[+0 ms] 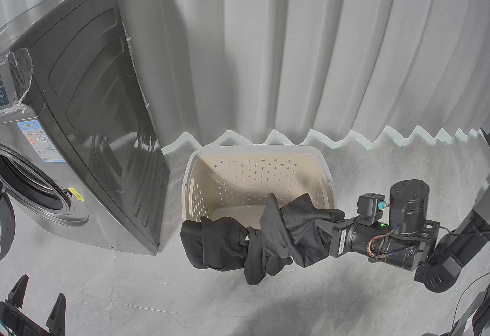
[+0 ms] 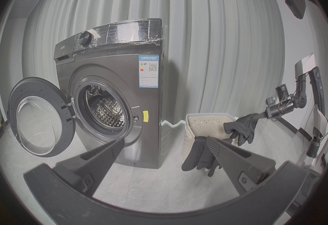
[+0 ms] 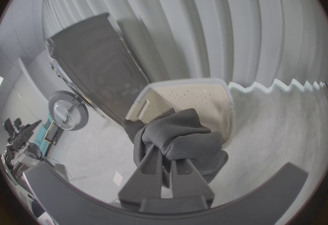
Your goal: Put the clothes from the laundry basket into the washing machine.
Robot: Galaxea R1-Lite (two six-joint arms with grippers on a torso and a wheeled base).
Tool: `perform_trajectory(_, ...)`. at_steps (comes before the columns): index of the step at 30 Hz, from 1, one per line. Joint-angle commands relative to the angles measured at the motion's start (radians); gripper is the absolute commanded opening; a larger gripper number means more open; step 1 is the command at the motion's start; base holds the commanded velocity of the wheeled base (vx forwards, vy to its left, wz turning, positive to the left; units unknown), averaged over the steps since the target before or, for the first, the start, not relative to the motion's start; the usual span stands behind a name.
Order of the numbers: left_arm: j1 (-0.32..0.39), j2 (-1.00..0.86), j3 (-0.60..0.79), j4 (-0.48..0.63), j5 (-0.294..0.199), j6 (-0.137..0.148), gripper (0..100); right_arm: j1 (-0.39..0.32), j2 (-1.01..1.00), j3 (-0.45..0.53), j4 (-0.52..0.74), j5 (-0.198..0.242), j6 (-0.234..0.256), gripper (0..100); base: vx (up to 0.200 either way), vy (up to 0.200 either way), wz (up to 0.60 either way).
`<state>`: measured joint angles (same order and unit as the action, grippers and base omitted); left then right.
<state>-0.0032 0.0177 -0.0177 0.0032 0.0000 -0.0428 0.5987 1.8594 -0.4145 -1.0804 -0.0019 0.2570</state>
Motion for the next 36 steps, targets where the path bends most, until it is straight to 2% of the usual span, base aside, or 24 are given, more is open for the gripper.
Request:
perform_trajectory(1,0.000,-0.018,0.015,0.000,0.000,0.001,100,0.093,-0.149,0.054,-0.076,-0.036,0.002,0,0.000,0.000,0.00)
perform_trajectory(5,0.000,-0.018,0.015,0.000,0.000,0.000,100,0.125,-0.183,0.043,-0.148,-0.044,-0.016,0,0.000,0.000,0.00)
perform_trajectory(9,0.000,-0.018,0.015,0.000,0.000,0.000,100,0.127,-0.220,0.029,-0.179,-0.050,-0.073,0,0.000,0.000,0.00)
perform_trajectory(11,0.000,-0.018,0.015,0.000,0.000,0.000,100,0.116,-0.226,0.008,-0.179,-0.092,-0.093,0,0.000,0.000,0.00)
perform_trajectory(15,0.000,-0.018,0.015,0.000,0.000,0.000,100,0.112,-0.233,-0.026,-0.168,-0.170,-0.096,0,0.000,0.000,0.00)
perform_trajectory(19,0.000,-0.018,0.015,0.000,0.000,0.000,100,0.124,-0.241,-0.020,-0.157,-0.225,-0.102,0,0.000,0.000,0.00)
perform_trajectory(22,0.000,-0.018,0.015,0.000,0.000,0.000,100,0.107,-0.243,-0.032,-0.153,-0.271,-0.120,0,0.000,0.000,0.00)
perform_trajectory(32,0.000,-0.018,0.015,0.000,0.003,0.000,100,0.079,-0.246,-0.017,-0.151,-0.285,-0.119,0,-0.180,0.000,0.00)
perform_trajectory(36,0.000,-0.018,0.015,0.000,0.003,0.000,100,0.082,-0.244,-0.001,-0.161,-0.282,-0.116,0,0.000,0.000,0.00)
